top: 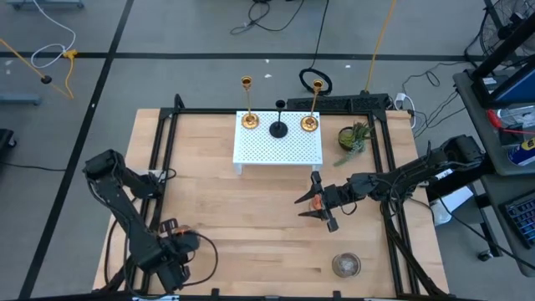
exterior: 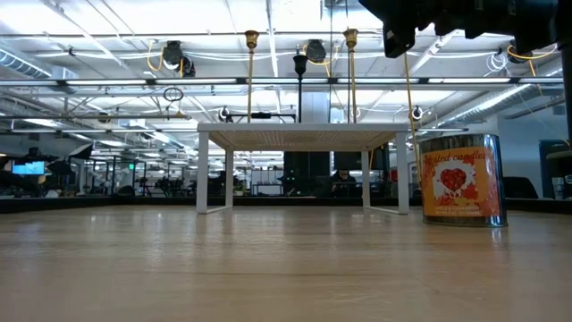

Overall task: Pick & Place candle stick holders
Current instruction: Put the left orange scented candle on the shelf aligned with the other golden candle holder

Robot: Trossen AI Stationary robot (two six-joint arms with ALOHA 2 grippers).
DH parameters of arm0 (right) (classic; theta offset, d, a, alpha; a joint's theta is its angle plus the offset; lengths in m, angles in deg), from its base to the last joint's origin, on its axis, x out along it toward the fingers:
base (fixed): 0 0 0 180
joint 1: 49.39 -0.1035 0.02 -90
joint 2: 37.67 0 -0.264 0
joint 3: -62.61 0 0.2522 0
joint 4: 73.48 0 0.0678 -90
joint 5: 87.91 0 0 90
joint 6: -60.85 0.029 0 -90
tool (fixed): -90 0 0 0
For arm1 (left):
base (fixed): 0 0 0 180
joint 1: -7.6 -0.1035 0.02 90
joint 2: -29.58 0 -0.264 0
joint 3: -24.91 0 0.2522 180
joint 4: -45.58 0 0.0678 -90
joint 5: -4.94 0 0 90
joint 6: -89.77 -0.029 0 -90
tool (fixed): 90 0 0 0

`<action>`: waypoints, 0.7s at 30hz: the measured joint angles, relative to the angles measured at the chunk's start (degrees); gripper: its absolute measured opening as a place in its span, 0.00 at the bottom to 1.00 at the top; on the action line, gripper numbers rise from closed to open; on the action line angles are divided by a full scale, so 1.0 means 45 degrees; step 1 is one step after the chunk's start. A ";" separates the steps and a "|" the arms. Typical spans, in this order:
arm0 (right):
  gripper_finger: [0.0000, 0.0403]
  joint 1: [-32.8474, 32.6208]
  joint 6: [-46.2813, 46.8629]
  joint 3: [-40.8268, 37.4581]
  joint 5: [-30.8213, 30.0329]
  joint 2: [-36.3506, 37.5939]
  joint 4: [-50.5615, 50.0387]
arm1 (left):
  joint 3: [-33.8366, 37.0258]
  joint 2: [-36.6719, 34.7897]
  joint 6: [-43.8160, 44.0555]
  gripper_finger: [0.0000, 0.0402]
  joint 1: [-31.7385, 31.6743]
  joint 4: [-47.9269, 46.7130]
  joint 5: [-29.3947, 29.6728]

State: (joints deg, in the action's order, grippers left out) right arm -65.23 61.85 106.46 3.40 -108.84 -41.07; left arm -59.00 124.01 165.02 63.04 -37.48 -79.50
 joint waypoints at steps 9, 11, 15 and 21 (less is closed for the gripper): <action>0.43 -0.0001 0.0002 0.0004 0.0002 0.0000 -0.0194 | 0.0518 0.0000 0.0154 0.28 0.0029 0.0679 -0.0220; 0.43 0.0000 0.0002 0.0003 0.0004 0.0000 -0.0223 | 0.0664 0.0000 -0.0062 0.28 0.0029 0.1151 -0.0229; 0.43 0.0000 -0.0001 0.0004 0.0004 0.0000 -0.0383 | 0.0738 0.0010 -0.0736 0.18 -0.0056 0.1486 -0.0122; 0.43 0.0000 -0.0002 0.0004 0.0004 0.0000 -0.0422 | 0.0738 0.0019 -0.1631 0.03 -0.0660 0.1467 0.0812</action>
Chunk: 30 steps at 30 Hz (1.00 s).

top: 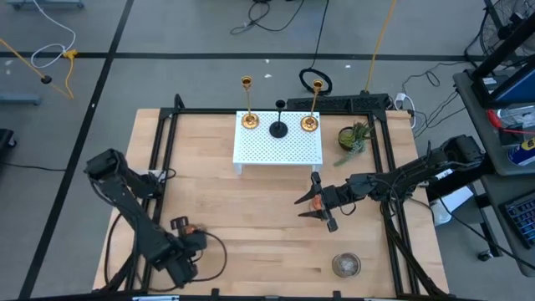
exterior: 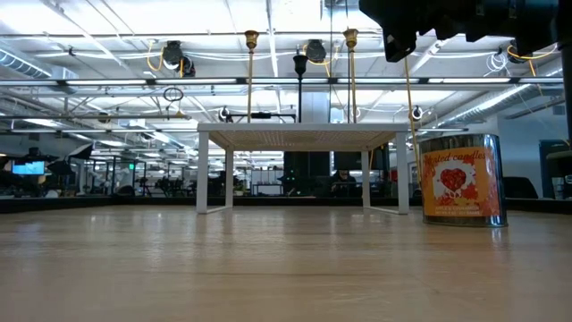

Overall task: Pick & Place candle stick holders
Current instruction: Put the left orange scented candle on the shelf aligned with the other golden candle holder

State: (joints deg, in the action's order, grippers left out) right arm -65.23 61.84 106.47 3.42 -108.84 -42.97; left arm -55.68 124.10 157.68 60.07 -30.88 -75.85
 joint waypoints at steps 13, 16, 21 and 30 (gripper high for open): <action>0.43 0.0000 -0.0034 0.0000 0.0000 0.0000 0.0019 | -0.2290 0.0000 -0.7874 0.01 -0.4269 0.2281 0.2558; 0.43 0.0000 -0.0034 0.0000 0.0000 0.0000 0.0019 | -0.3171 0.0000 -1.0374 0.01 -0.5679 0.2129 0.1983; 0.43 0.0000 0.0037 0.0000 0.0000 0.0000 0.0019 | -0.5158 0.0000 -1.4248 0.01 -0.8005 0.1395 0.0437; 0.43 0.0000 -0.0039 0.0000 0.0000 0.0000 -0.0116 | -0.7164 -0.0015 -1.7029 0.01 -1.2061 -0.0502 -0.0908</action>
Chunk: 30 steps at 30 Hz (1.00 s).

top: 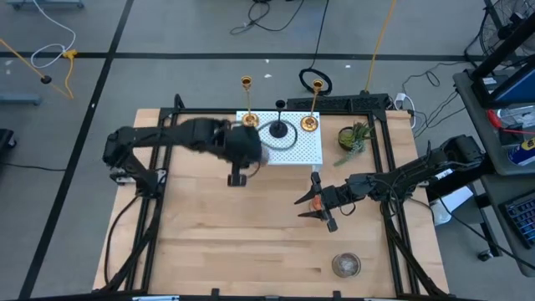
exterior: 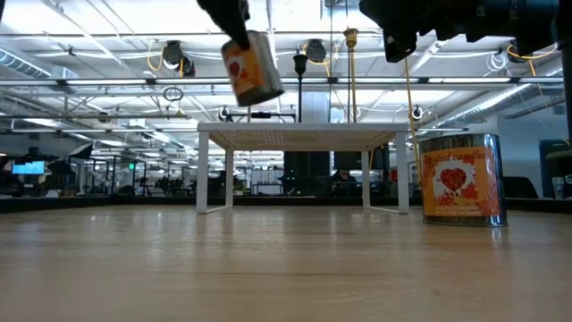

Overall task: Pick & Place candle stick holders
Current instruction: Put the left orange scented candle on the shelf aligned with the other golden candle holder

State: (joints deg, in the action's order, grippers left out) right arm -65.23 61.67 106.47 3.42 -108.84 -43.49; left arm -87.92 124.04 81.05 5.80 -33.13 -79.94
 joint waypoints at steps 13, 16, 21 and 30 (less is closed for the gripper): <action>0.43 0.0000 0.0000 0.0000 0.0000 0.0000 -0.0156 | 0.0102 0.0015 -0.0827 0.01 -0.3118 -0.0544 -0.2035; 0.43 -0.0005 0.0000 0.0000 0.0000 0.0000 -0.0156 | 0.0371 0.0015 -0.0999 0.02 -0.3349 -0.0384 -0.2133; 0.43 -0.0002 0.0067 0.0000 0.0003 0.0000 -0.0161 | 0.0666 0.0112 -0.1173 0.02 -0.3434 -0.0282 -0.2181; 0.43 -0.0001 0.0110 0.0000 0.0039 0.0005 -0.0164 | 0.0695 0.0165 -0.1289 0.11 -0.3298 0.0593 -0.2149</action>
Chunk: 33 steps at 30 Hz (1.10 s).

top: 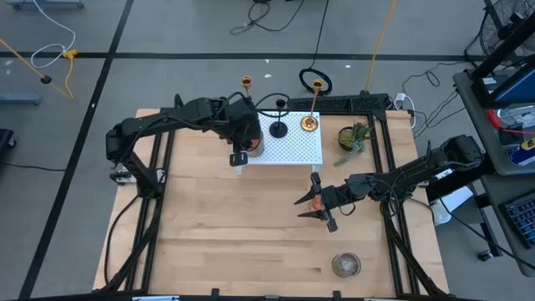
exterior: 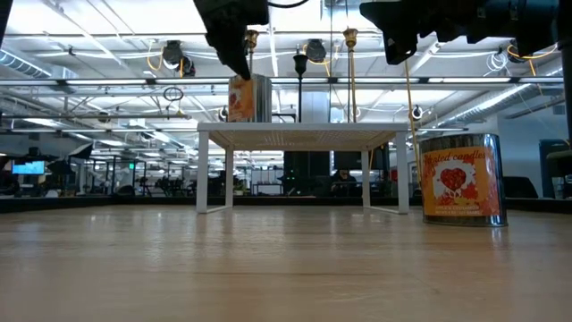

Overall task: Pick & Place candle stick holders
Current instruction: Put the left orange scented candle on the shelf aligned with the other golden candle holder, then adjust the black candle holder on the shelf

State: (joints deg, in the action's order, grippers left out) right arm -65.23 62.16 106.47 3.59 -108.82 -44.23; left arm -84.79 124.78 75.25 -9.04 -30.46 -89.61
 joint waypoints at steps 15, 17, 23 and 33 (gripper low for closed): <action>0.43 0.0001 0.0221 0.0000 0.0005 0.0000 -0.0006 | 0.0000 -0.0087 0.0330 0.24 0.0581 -0.0235 0.1510; 0.43 -0.0004 0.0221 0.0000 0.0005 0.0000 -0.0007 | 0.0000 -0.0184 0.0335 0.24 0.0775 -0.0281 0.1603; 0.43 -0.0004 0.0225 0.0000 0.0010 0.0000 -0.0012 | 0.0005 -0.0411 0.0139 0.24 0.1360 -0.0320 0.2907; 0.43 -0.0004 0.0225 0.0000 -0.0550 0.0000 0.0013 | -0.0005 -0.1294 0.0687 0.24 0.2328 0.0075 0.4372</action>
State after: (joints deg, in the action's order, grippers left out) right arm -65.25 63.18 106.47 1.12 -108.82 -44.17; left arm -84.81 118.96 78.34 1.43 -30.13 -69.93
